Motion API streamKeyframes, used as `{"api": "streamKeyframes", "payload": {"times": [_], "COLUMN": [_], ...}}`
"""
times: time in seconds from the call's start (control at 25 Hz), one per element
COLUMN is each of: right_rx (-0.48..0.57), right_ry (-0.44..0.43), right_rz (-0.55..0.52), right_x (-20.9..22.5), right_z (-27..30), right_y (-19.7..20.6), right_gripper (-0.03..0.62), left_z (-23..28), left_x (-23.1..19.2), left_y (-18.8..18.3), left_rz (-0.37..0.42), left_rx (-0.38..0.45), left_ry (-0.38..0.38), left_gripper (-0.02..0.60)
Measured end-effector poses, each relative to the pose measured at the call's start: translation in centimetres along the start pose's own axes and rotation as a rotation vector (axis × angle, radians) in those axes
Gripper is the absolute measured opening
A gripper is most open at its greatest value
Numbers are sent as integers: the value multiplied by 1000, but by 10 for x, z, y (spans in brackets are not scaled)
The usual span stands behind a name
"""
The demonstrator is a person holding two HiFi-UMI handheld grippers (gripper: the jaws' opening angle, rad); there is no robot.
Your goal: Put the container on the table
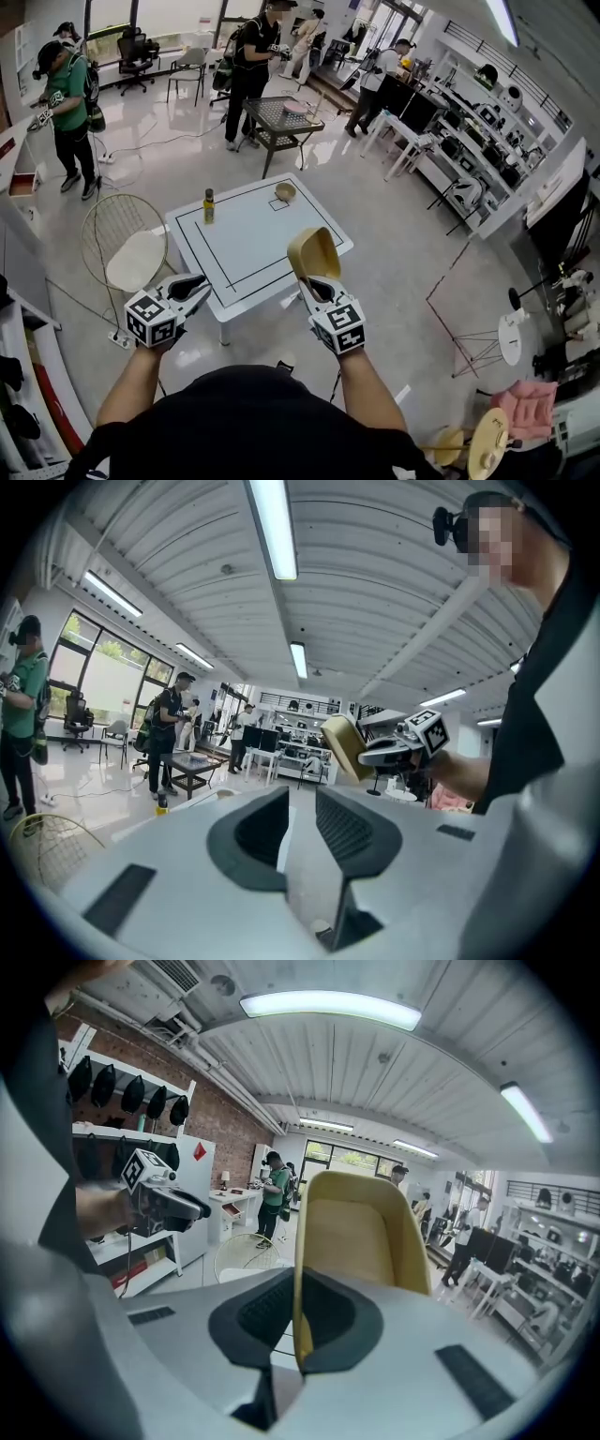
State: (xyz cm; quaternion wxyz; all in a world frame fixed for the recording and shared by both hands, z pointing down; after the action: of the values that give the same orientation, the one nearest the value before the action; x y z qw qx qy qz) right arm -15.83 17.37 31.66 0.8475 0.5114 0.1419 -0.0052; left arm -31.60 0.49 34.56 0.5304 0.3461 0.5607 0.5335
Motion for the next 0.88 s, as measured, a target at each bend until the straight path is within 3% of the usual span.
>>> {"api": "streamKeyframes", "payload": {"times": [0.44,0.88], "right_rx": [33,31], "right_ry": [-2,8], "right_rz": [8,40], "right_x": [18,77], "right_z": [9,24], "right_y": [6,32], "right_gripper": [11,11], "left_z": [7,59], "left_x": [-7,-21], "left_y": [5,4], "left_rz": [15,27], "left_rx": [-9,-36], "left_ry": [-34,-48], "left_gripper": [94,94]}}
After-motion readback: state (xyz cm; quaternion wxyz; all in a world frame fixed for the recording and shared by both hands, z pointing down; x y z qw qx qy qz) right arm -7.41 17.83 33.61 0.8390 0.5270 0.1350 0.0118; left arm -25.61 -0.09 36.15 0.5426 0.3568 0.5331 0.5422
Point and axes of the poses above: the fingertips, and each gripper's own axes: z forward along the fingers, x to its right, y out of its underside, the point moved 2 cm from there along -z, backward along the fingers, and after that the axes turned 2 degrees about -z, right-handed, at the moved point
